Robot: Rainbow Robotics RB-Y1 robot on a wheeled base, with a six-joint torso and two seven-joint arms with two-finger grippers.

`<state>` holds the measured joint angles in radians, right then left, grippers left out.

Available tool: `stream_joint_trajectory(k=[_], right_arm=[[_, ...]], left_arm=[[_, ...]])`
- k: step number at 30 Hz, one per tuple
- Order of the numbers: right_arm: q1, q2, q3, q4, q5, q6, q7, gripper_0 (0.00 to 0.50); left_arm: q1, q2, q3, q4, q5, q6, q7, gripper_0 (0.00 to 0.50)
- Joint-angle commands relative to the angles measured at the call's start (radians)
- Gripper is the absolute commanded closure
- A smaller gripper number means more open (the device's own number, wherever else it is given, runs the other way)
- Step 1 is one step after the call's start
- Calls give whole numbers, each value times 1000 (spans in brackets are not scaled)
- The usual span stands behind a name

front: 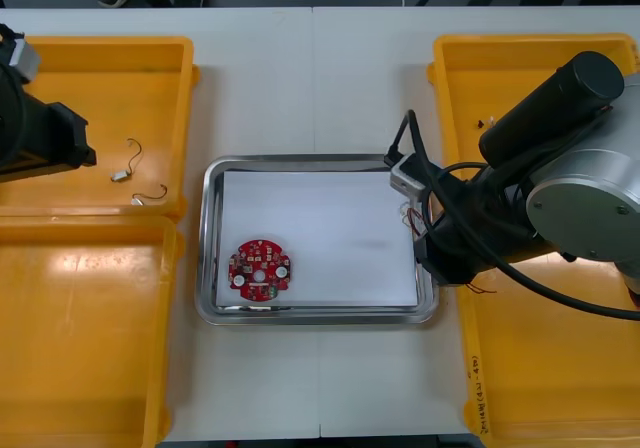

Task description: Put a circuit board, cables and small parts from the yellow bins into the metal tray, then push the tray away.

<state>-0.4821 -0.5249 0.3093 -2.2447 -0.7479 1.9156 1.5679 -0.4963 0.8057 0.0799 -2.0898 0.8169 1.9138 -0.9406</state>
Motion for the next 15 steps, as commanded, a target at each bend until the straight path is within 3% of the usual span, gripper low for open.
stream_joint_trajectory(k=[1, 9, 15], right_arm=[[-50, 37, 62, -9, 56, 4, 115, 500], [-73, 54, 157, -7, 140, 4, 235, 500], [-102, 115, 185, 63, 159, -3, 348, 500]], left_arm=[[-1, 38, 26, 88, -36, 6, -112, 0], [-90, 38, -5, 215, -55, 6, -144, 0], [-212, 38, -106, 373, -62, 6, -150, 0]])
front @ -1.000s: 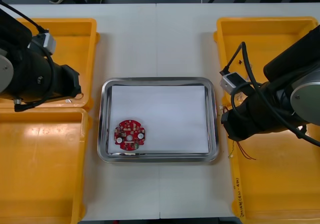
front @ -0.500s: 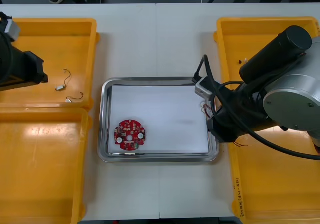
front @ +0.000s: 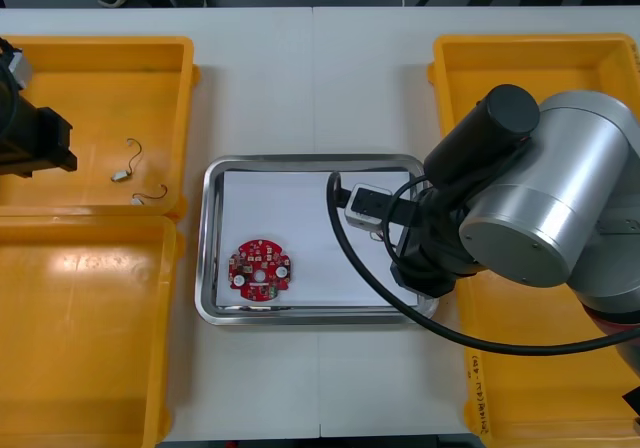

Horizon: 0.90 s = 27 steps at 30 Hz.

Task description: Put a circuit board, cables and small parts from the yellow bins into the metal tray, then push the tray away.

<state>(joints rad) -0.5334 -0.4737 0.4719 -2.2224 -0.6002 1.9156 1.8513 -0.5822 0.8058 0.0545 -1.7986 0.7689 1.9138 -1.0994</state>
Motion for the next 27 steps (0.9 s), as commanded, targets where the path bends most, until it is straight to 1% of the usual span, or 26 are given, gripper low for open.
stream_joint_trajectory(k=[1, 2, 5, 9, 13, 21, 24, 27], right_arm=[[-53, 73, 22, 53, 14, -7, 82, 500], [-54, 89, 24, 69, 22, -10, 101, 500], [-65, 110, 37, 95, 46, -20, 157, 500], [-88, 119, 96, 105, 102, -30, 198, 500], [-97, 122, 140, 115, 120, -67, 203, 500], [-120, 150, 177, 187, 129, -112, 233, 500], [-125, 164, 183, 219, 142, -112, 249, 500], [-129, 162, 202, 230, 157, -119, 263, 500]], left_arm=[[-140, 38, -91, 104, -14, 6, 9, 0], [-157, 38, -108, 130, -14, -4, 9, 0], [-192, 38, -147, 199, -10, -58, 6, 0], [-228, 38, -189, 289, -10, -130, 1, 0], [-246, 38, -220, 360, -7, -190, 1, 0], [-246, 23, -265, 424, -7, -289, 0, 0], [-246, 0, -288, 455, -13, -342, 6, 0], [-246, -25, -292, 476, -26, -358, 7, 0]])
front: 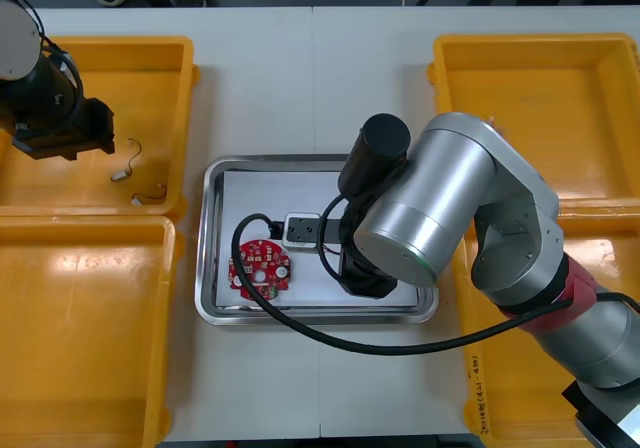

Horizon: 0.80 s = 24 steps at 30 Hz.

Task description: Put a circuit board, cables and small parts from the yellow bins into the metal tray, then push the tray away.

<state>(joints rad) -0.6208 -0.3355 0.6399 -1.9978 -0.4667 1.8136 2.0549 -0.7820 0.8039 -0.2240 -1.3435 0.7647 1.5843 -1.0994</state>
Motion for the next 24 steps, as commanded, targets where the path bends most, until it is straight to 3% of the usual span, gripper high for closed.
stream_joint_trajectory(k=[1, 7, 16, 24], right_arm=[[-45, 24, 41, 14, 26, -20, 64, 500], [-51, 21, 56, 53, 22, -39, 90, 500], [-54, -26, 129, 56, 34, -89, 108, 500], [-54, -34, 141, 93, 22, -112, 126, 500]], left_arm=[[-46, -34, -14, 29, -28, -38, 6, 0], [-46, -78, -20, 92, -47, -89, 0, 0], [-45, -103, -49, 130, -47, -118, 3, 0], [-37, -109, -49, 142, -53, -129, -2, 0]])
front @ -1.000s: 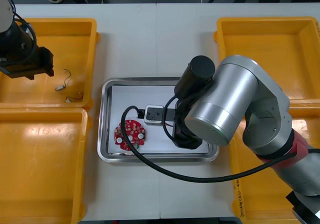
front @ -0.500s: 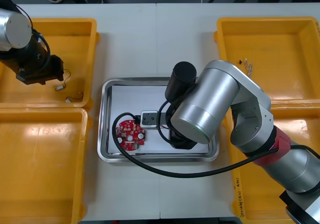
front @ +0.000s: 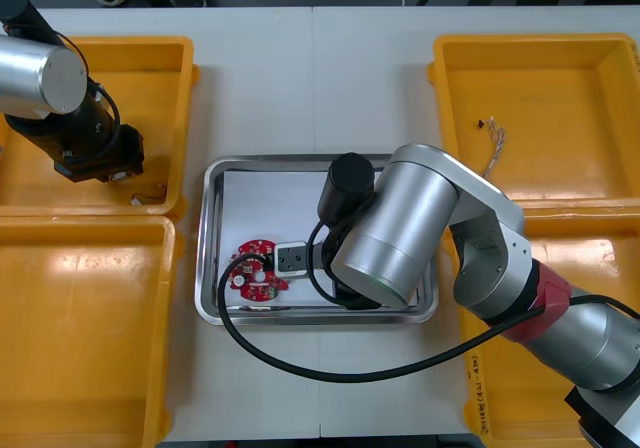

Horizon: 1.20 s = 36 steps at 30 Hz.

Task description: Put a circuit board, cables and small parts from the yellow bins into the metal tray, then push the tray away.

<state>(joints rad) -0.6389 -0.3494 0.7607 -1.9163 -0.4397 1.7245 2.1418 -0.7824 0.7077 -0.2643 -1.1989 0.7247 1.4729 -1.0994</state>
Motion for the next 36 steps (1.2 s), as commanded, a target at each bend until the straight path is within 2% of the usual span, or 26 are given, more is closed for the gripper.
stream_joint_trajectory(k=[1, 19, 21, 22, 23, 24, 26, 28, 36], right_arm=[[-36, -23, 26, 14, -2, -31, 41, 500], [-36, -36, 43, 16, 36, -54, 49, 500], [-36, -36, 43, 16, 42, -54, 49, 500], [-36, -37, 43, 16, 47, -54, 49, 477], [-35, -36, 43, 16, 45, -57, 52, 398], [-35, -36, 43, 16, 47, -56, 52, 340], [-35, -36, 43, 16, 47, -56, 49, 95], [-36, -37, 43, 16, 50, -57, 50, 7], [-36, -42, 12, 3, 47, -45, 49, 0]], left_arm=[[-34, -13, -9, -4, -13, -20, 0, 0], [-28, -25, -9, 55, -5, -33, -5, 0], [-26, -25, -9, 56, -5, -34, -5, 109], [-28, -24, -9, 56, -4, -34, -5, 279], [-28, -25, -9, 56, -4, -33, -5, 461], [-28, -25, -9, 58, -4, -33, -3, 494], [-28, -24, -9, 58, -4, -33, -5, 500], [-28, -25, -9, 56, -5, -33, -3, 500], [-28, -17, 37, 18, -34, 0, 1, 500]])
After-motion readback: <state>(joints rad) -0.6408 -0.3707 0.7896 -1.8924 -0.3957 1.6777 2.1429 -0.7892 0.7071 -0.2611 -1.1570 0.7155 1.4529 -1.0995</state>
